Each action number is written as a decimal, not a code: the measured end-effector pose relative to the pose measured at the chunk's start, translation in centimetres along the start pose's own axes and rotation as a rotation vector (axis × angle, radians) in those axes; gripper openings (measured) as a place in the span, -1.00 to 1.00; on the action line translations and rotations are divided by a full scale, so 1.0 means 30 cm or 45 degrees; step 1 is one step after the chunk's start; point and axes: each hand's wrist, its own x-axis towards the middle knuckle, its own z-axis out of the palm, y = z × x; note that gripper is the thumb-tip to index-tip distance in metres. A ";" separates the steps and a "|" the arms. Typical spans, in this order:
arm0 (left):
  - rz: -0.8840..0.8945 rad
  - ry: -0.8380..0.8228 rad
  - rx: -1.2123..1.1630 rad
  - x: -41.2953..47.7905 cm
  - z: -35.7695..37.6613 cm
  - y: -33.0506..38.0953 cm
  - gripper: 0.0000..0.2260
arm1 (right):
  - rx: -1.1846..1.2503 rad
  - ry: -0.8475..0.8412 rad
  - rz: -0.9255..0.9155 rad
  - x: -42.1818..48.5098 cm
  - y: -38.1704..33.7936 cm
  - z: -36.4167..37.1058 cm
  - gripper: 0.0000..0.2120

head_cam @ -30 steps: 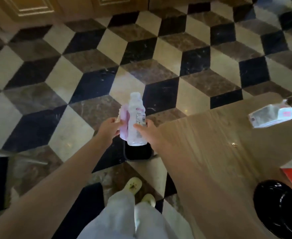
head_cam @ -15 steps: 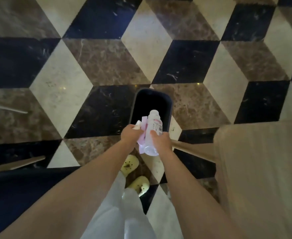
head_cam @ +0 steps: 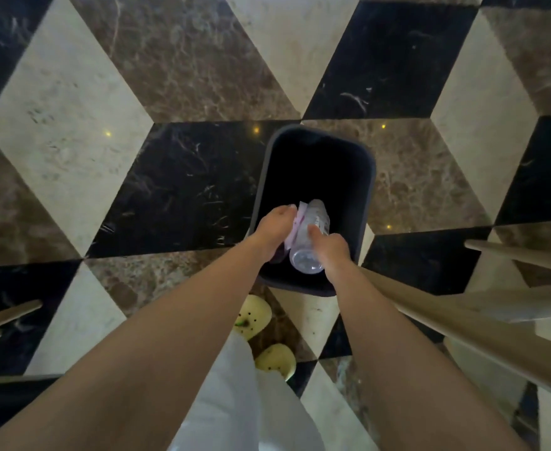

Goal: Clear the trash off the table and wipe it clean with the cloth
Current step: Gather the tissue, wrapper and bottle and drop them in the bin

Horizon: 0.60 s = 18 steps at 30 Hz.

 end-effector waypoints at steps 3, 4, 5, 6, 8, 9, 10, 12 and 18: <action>0.025 -0.041 0.133 0.052 -0.014 -0.016 -0.57 | -0.033 -0.053 -0.056 0.054 0.000 0.047 -0.48; 0.029 -0.055 0.188 0.066 -0.016 -0.022 -0.57 | -0.054 -0.079 -0.091 0.065 0.002 0.057 -0.49; 0.035 -0.058 0.239 0.073 -0.019 -0.028 -0.57 | -0.082 -0.099 -0.124 0.073 0.006 0.063 -0.51; 0.041 -0.055 0.287 0.072 -0.020 -0.030 -0.58 | -0.116 -0.106 -0.155 0.077 0.009 0.062 -0.53; 0.042 -0.071 0.341 0.061 -0.020 -0.026 -0.59 | -0.190 -0.100 -0.186 0.071 0.008 0.048 -0.55; 0.053 -0.085 0.378 0.051 -0.019 -0.018 -0.59 | -0.233 -0.092 -0.201 0.063 0.003 0.035 -0.55; 0.066 -0.097 0.439 0.037 -0.018 -0.008 -0.59 | -0.276 -0.085 -0.221 0.054 -0.004 0.019 -0.55; 0.091 -0.112 0.630 -0.001 -0.019 0.025 -0.61 | -0.356 -0.078 -0.275 0.029 -0.023 -0.013 -0.55; 0.175 -0.084 1.261 -0.170 -0.049 0.162 -0.67 | -0.755 -0.088 -0.373 -0.123 -0.094 -0.109 -0.46</action>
